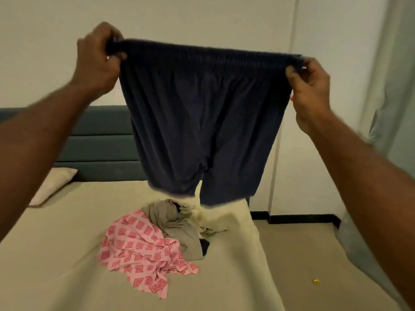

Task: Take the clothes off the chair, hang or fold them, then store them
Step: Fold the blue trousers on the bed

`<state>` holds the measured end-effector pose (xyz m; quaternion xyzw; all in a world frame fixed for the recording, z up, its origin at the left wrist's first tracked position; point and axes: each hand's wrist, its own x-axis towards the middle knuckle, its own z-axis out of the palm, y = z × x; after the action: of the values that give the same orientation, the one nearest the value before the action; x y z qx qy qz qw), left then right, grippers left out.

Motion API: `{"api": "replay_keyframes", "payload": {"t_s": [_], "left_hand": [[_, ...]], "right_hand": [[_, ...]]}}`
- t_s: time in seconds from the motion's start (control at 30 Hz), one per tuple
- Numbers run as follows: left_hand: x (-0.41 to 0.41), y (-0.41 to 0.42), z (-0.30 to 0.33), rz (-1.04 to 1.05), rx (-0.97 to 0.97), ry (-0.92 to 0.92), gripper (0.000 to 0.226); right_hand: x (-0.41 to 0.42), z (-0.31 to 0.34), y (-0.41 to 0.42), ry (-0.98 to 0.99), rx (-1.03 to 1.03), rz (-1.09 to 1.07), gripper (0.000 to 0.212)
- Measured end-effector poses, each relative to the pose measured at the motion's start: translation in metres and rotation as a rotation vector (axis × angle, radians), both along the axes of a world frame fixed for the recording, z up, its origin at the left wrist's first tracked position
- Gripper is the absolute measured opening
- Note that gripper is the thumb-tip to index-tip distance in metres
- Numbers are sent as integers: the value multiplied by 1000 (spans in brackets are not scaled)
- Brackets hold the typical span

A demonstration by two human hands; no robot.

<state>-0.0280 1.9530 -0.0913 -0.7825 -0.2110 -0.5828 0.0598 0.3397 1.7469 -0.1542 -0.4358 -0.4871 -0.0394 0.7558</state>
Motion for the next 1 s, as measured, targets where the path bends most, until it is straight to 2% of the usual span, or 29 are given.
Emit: {"api": "replay_keyframes", "payload": {"t_s": [0.07,0.17,0.3,0.4,0.47,0.6,0.7,0.83,1.0], "left_hand": [[-5,-7,-7,-28,5,-24,35],[-20,-10,-70,-39,-72,65,39],[-55,-33,-216,-91,-217,290,45],[-87,-70,-354,-117,-426,450,24],[-112,-96,-443,-108,-554,524,20],[-145,-151,-559,-31,-585,737,21],[-155,-186,-592,6,-528,813,26],[-172,-216,-601,70,-572,845,31],[-165,-232,-591,102,-606,927,33]], "right_hand": [[-5,-7,-6,-19,-17,31,11],[-5,-64,-22,-30,-150,68,11],[-7,-190,-61,-100,-506,209,20],[-18,-302,-98,-215,-917,290,24],[-30,-371,-124,-309,-1140,329,24],[-56,-464,-163,-421,-1464,389,32],[-69,-484,-176,-466,-1609,420,35],[-84,-477,-182,-637,-1742,460,21],[-93,-478,-183,-790,-1753,426,19]]}}
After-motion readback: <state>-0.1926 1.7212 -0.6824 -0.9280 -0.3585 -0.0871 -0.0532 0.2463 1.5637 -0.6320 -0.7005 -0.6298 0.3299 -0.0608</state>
